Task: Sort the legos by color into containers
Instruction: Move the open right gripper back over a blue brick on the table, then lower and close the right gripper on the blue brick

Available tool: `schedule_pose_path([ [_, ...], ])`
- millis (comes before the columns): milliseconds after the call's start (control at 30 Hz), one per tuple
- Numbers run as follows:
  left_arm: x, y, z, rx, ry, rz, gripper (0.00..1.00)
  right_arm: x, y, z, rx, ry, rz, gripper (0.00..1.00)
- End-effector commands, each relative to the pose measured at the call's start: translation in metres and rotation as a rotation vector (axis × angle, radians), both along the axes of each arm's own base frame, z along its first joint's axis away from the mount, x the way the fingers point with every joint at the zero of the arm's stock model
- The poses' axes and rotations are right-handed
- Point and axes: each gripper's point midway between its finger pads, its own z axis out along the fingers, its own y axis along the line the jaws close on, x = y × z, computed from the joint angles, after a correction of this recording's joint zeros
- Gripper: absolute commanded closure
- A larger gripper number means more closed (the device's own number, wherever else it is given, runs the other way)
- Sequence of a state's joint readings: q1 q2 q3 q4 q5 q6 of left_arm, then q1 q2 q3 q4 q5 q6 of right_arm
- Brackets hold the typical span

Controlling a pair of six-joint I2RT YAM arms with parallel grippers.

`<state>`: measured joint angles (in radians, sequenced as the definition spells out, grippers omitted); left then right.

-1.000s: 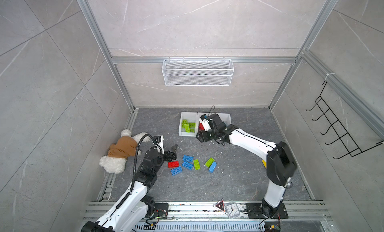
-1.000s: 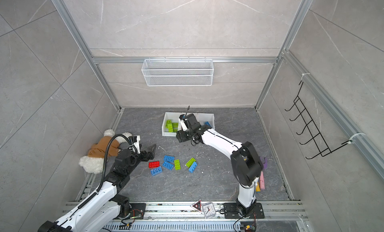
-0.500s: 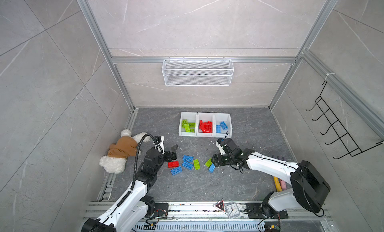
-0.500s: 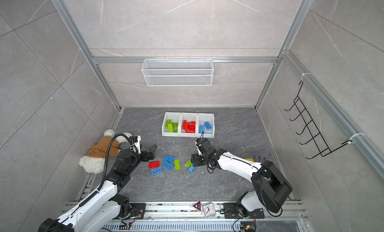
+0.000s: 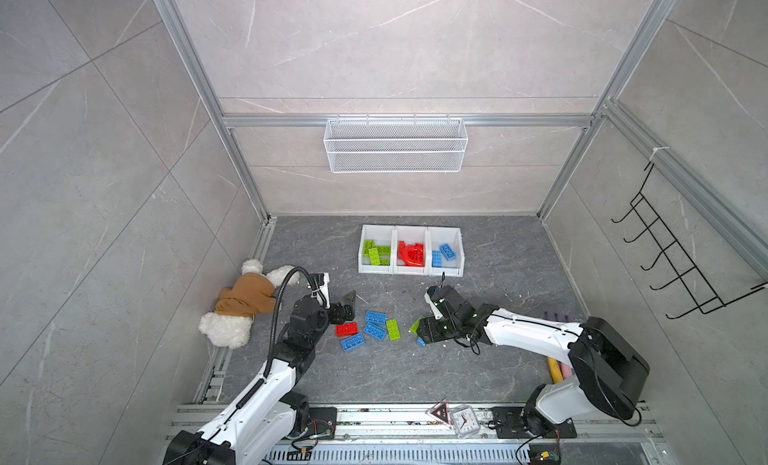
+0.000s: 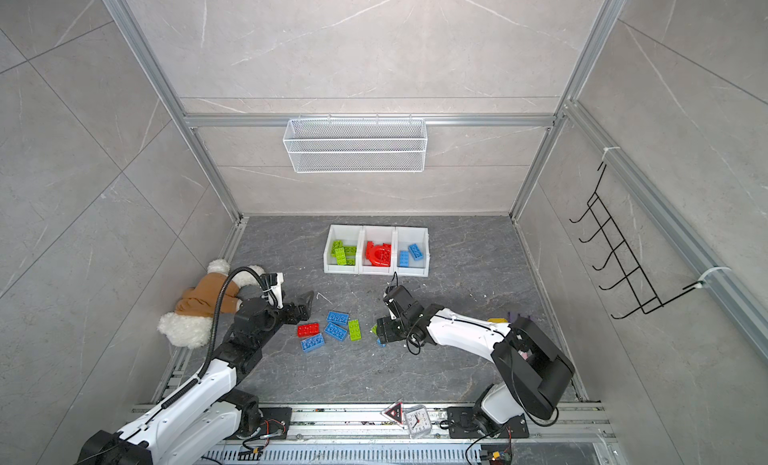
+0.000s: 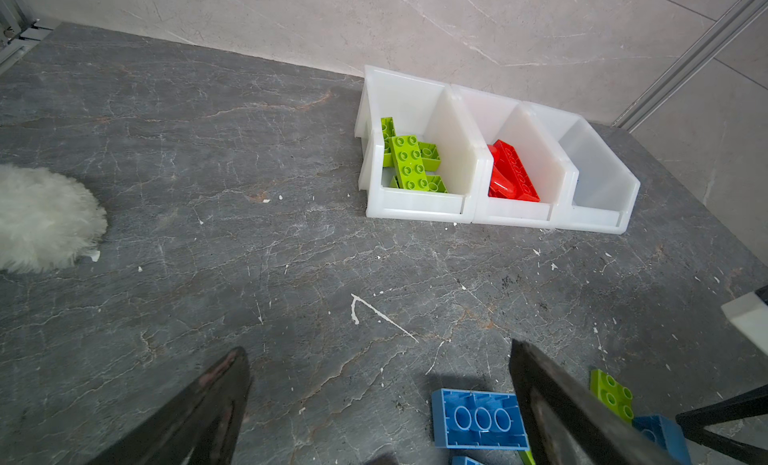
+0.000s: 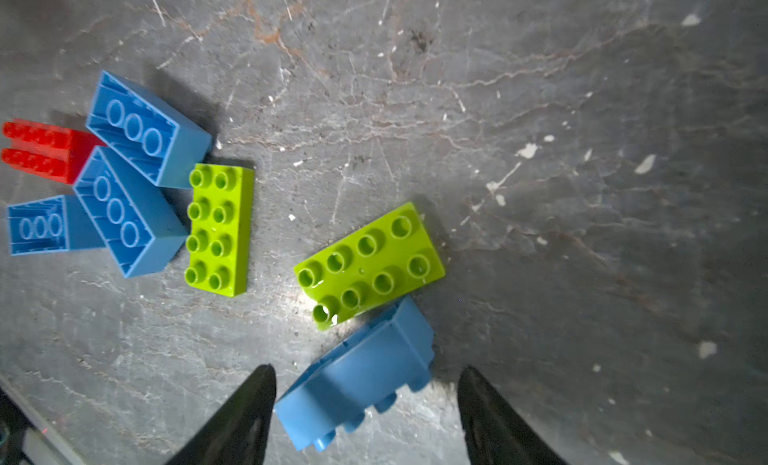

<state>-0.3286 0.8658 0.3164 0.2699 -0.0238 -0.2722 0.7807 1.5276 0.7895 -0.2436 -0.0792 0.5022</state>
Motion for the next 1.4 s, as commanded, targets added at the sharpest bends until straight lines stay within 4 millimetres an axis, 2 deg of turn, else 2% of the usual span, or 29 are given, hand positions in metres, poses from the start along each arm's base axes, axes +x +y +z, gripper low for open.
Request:
schedule_pose_path([
  [0, 0.007, -0.002, 0.020, -0.014, -0.062, -0.003, 0.00, 0.000, -0.001, -0.004, -0.045, 0.016, -0.005, 0.29],
  [133, 0.005, -0.002, 0.022, -0.016, -0.068, -0.004, 0.00, -0.001, -0.005, -0.006, -0.089, 0.022, 0.000, 0.29],
  [400, 0.005, -0.003, 0.024, -0.023, -0.073, -0.009, 0.00, -0.006, -0.049, 0.006, -0.269, 0.008, -0.028, 0.29],
  [467, 0.005, -0.004, 0.024, -0.024, -0.072, -0.014, 0.00, -0.006, -0.053, 0.010, -0.286, 0.009, -0.029, 0.29],
  [533, 0.004, -0.004, 0.024, -0.025, -0.071, -0.016, 0.00, -0.007, -0.049, 0.016, -0.261, 0.011, -0.017, 0.30],
  [667, 0.004, -0.004, 0.024, -0.024, -0.071, -0.014, 0.00, -0.007, -0.025, 0.025, -0.140, 0.009, 0.017, 0.30],
  [800, 0.004, -0.003, 0.024, -0.023, -0.070, -0.010, 0.00, -0.005, -0.015, 0.018, -0.125, 0.026, 0.032, 0.30],
  [967, 0.004, -0.003, 0.025, -0.024, -0.074, -0.009, 0.00, -0.005, -0.020, 0.003, -0.176, 0.043, 0.023, 0.30],
  [1100, 0.004, -0.003, 0.025, -0.024, -0.074, -0.010, 0.00, -0.004, -0.033, 0.001, -0.246, 0.031, 0.009, 0.31],
  [1367, 0.005, -0.004, 0.023, -0.026, -0.067, -0.014, 0.00, -0.002, -0.037, -0.007, -0.290, 0.022, 0.013, 0.36],
])
